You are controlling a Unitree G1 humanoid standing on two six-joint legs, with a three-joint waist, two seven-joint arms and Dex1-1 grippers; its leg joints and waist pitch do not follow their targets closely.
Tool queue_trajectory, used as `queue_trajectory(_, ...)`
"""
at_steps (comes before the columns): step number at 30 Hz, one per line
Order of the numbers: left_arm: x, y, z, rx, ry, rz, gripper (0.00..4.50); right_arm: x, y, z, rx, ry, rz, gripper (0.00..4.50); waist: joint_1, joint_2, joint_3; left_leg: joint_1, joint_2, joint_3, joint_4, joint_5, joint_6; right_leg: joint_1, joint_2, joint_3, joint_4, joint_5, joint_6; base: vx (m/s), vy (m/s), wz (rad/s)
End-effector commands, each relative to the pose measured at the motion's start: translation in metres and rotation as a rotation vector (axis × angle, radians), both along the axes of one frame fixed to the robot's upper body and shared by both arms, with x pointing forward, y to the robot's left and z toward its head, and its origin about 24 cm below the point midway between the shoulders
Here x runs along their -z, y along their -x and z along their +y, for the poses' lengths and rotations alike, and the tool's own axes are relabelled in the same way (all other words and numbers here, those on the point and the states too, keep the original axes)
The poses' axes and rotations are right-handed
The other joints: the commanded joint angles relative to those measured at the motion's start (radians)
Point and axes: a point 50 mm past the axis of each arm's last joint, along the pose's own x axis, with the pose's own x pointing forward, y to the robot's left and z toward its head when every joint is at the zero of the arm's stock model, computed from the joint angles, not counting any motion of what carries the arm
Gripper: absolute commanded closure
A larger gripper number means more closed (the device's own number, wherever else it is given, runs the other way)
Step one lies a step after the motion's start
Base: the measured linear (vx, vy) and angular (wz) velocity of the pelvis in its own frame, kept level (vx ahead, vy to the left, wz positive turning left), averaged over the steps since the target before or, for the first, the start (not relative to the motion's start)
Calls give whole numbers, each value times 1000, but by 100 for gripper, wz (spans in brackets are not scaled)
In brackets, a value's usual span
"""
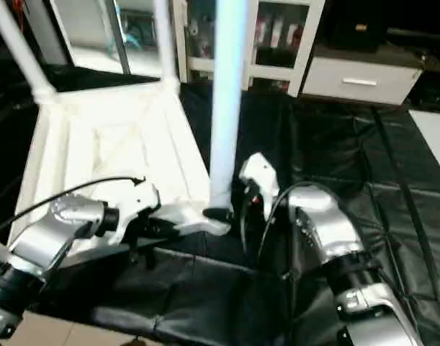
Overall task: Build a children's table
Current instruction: Rotate leg to tighten
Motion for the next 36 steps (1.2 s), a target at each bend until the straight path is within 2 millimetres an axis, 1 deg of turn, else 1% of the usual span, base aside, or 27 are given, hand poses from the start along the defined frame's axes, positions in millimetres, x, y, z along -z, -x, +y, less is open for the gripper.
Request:
queue_trajectory(1, -8, 5, -15, 77, 41, -10, 450, 1, 1, 5, -31, 31, -10, 26, -4, -1, -71, -3, 16, 3, -73, -107, 57, 73, -62, 39, -60, -169, -245, 0, 0, 0)
queue_trajectory(2, -8, 6, -15, 79, 41, -8, 450, 2, 1, 6, -37, 33, -7, 26, -3, 0, -72, -3, 17, 2, -73, -104, 55, 73, -63, 38, -59, -170, -243, 0, 0, 0)
queue_trajectory(4, -8, 6, -16, 80, 41, -6, 450, 2, 1, 7, -44, 39, -8, 26, -5, 0, -73, -5, 15, 2, -72, -94, 57, 74, -61, 37, -58, -159, -238, 0, 0, 0)
queue_trajectory(7, -8, 5, -13, 79, 34, -7, 450, 4, 2, 7, -63, 66, 1, 26, -6, 2, -73, -5, 15, 2, -71, -91, 59, 73, -59, 37, -58, -149, -239, 0, 0, 0)
queue_trajectory(8, -8, 4, -12, 75, 26, -13, 450, 5, 2, 5, -63, 81, 6, 26, -5, -1, -72, -5, 14, 2, -71, -93, 60, 74, -60, 37, -59, -153, -240, 0, 0, 0)
queue_trajectory(10, -8, 2, -11, 71, 21, -17, 450, 6, 2, 3, -63, 101, 4, 26, -5, 1, -72, -4, 15, 2, -71, -93, 59, 73, -60, 37, -59, -159, -238, 0, 0, 0)
queue_trajectory(12, -9, 2, -11, 67, 24, -16, 450, 7, 2, 1, -59, 109, 3, 26, -5, 1, -72, -5, 15, 2, -71, -91, 57, 74, -60, 37, -59, -159, -238, 0, 0, 0)
queue_trajectory(13, -10, 1, -10, 65, 22, -18, 450, 7, 1, 1, -47, 106, 1, 26, -6, -2, -73, -5, 15, 2, -71, -89, 57, 74, -60, 36, -59, -157, -238, 0, 0, 0)
queue_trajectory(15, -10, 0, -10, 61, 21, -23, 450, 6, -1, 1, -28, 93, -5, 54, -5, 0, -74, -5, 15, 2, -70, -85, 60, 74, -60, 37, -57, -151, -241, 0, 0, 0)
queue_trajectory(17, -10, 0, -10, 56, 22, -27, 450, 6, -2, 1, -16, 81, -9, 64, -5, 1, -74, -5, 15, 2, -70, -85, 61, 73, -60, 36, -57, -147, -242, 0, 0, 0)
queue_trajectory(18, -10, 0, -10, 55, 22, -27, 450, 6, -3, 1, -17, 80, -11, 71, -4, 3, -74, -4, 15, 2, -70, -88, 60, 74, -60, 36, -57, -148, -243, 0, 0, 0)
queue_trajectory(19, -10, 0, -10, 54, 24, -26, 450, 6, -3, 1, -20, 79, -10, 82, -5, 2, -74, -5, 15, 2, -70, -87, 61, 74, -60, 36, -57, -147, -243, 0, 0, 0)
queue_trajectory(21, -10, 1, -11, 54, 25, -23, 450, 6, -2, 2, -29, 75, -6, 105, -4, 4, -75, -5, 14, 1, -70, -91, 59, 75, -60, 35, -56, -143, -246, 0, 0, 0)
queue_trajectory(22, -10, 1, -11, 54, 26, -23, 450, 6, -2, 2, -29, 74, -6, 108, -4, 4, -75, -4, 15, 1, -70, -90, 60, 75, -60, 35, -56, -138, -247, 0, 0, 0)
queue_trajectory(23, -9, 2, -11, 54, 27, -19, 450, 7, -1, 2, -32, 73, -4, 108, -4, 8, -75, -5, 15, 0, -70, -91, 60, 75, -60, 35, -55, -133, -249, 0, 0, 0)
queue_trajectory(25, -9, 2, -11, 55, 28, -17, 450, 7, -1, 2, -32, 72, -3, 115, -4, 5, -75, -4, 15, 1, -70, -94, 60, 75, -60, 35, -56, -129, -251, 0, 0, 0)
queue_trajectory(26, -8, 3, -10, 56, 27, -13, 450, 8, -1, 2, -31, 69, 0, 127, -4, 9, -74, -4, 15, 1, -70, -96, 58, 75, -59, 35, -55, -131, -252, 0, 0, 0)
queue_trajectory(28, -7, 3, -9, 57, 24, -7, 450, 9, -1, 2, -32, 65, 7, 149, -5, 7, -75, -4, 15, 1, -69, -97, 58, 76, -59, 35, -55, -124, -254, 0, 0, 0)
queue_trajectory(29, -7, 3, -8, 56, 22, -5, 450, 9, -1, 3, -31, 64, 10, 151, -5, 5, -75, -4, 14, 1, -69, -95, 59, 76, -59, 35, -54, -122, -255, 0, 0, 0)
queue_trajectory(30, -6, 3, -8, 56, 21, -5, 450, 9, -1, 3, -31, 63, 13, 151, -6, -2, -75, -5, 14, 2, -70, -91, 61, 78, -59, 35, -55, -122, -254, 0, 0, 0)
queue_trajectory(31, -6, 3, -8, 55, 20, -5, 450, 10, -1, 3, -31, 63, 14, 170, -5, 0, -75, -5, 15, 2, -69, -90, 61, 76, -60, 35, -55, -129, -253, 0, 0, 0)
queue_trajectory(32, -7, 2, -7, 54, 21, -4, 450, 10, -1, 3, -32, 64, 16, 177, -5, 2, -75, -4, 15, 1, -69, -91, 61, 76, -60, 35, -55, -136, -251, 0, 0, 0)
queue_trajectory(36, -6, 3, -6, 50, 20, 1, 450, 10, -1, 5, -43, 69, 18, 181, -7, 1, -74, -4, 15, 2, -69, -94, 60, 75, -59, 35, -56, -148, -247, 0, 0, 0)
